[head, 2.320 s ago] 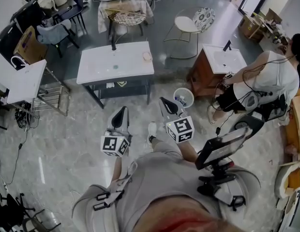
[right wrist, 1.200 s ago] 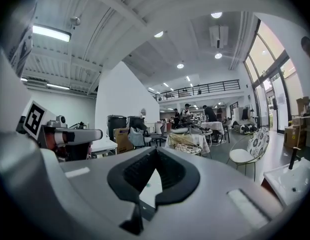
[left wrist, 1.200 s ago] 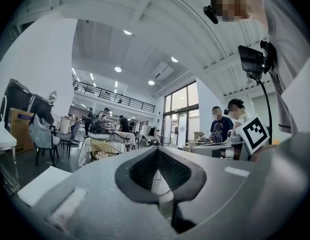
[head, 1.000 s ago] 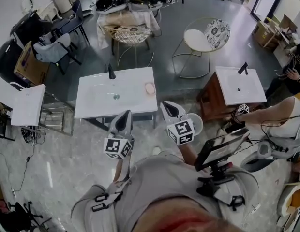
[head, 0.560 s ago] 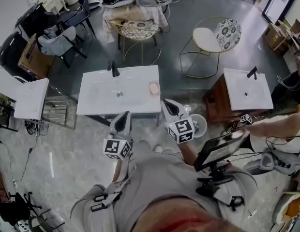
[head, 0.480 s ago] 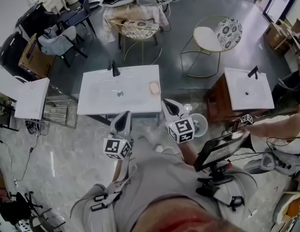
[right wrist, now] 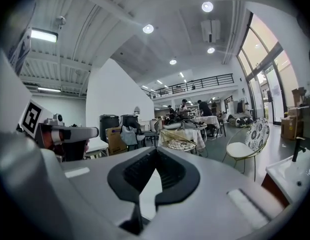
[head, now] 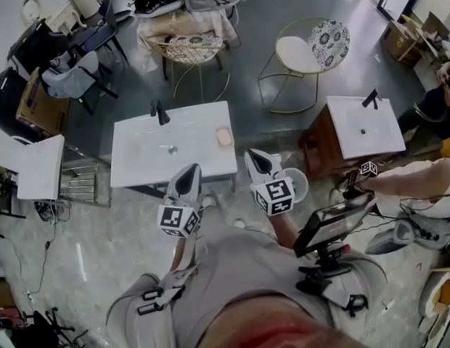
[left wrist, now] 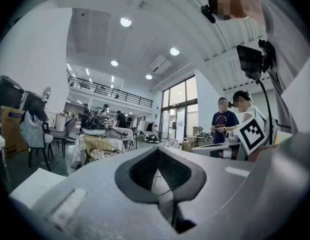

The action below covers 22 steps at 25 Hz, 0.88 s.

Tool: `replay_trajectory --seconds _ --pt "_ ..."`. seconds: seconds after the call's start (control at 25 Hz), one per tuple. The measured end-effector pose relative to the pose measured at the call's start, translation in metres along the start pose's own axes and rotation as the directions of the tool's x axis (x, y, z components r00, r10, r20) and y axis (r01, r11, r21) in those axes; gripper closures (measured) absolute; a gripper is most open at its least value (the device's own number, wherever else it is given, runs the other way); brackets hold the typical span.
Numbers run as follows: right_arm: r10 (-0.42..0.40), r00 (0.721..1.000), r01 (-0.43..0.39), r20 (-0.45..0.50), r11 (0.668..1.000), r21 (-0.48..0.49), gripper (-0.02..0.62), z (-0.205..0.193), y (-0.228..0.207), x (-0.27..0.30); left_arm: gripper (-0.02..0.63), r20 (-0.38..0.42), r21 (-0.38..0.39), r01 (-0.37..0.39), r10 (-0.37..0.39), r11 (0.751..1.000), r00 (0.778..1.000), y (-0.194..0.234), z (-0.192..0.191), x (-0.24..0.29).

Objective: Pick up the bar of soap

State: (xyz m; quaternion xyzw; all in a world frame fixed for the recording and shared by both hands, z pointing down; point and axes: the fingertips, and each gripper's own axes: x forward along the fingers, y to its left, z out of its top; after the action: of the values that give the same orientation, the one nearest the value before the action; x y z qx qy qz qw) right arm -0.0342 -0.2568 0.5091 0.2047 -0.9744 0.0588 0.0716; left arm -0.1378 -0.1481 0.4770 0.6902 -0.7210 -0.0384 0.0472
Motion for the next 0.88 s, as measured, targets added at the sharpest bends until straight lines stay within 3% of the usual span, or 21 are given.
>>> replay_trajectory --seconds 0.36,0.88 --pt "-0.064 0.998 0.064 0.003 0.997 -0.032 0.594 0.021 -0.009 0.042 0.607 0.041 -0.028 0.061 -0.06 0.998 0.997 0.042 0.009 0.037" --pt "-0.113 0.993 0.111 -0.021 0.991 -0.075 0.594 0.057 0.006 0.157 0.608 0.067 -0.04 0.117 -0.115 0.992 0.991 0.165 0.036 0.09"
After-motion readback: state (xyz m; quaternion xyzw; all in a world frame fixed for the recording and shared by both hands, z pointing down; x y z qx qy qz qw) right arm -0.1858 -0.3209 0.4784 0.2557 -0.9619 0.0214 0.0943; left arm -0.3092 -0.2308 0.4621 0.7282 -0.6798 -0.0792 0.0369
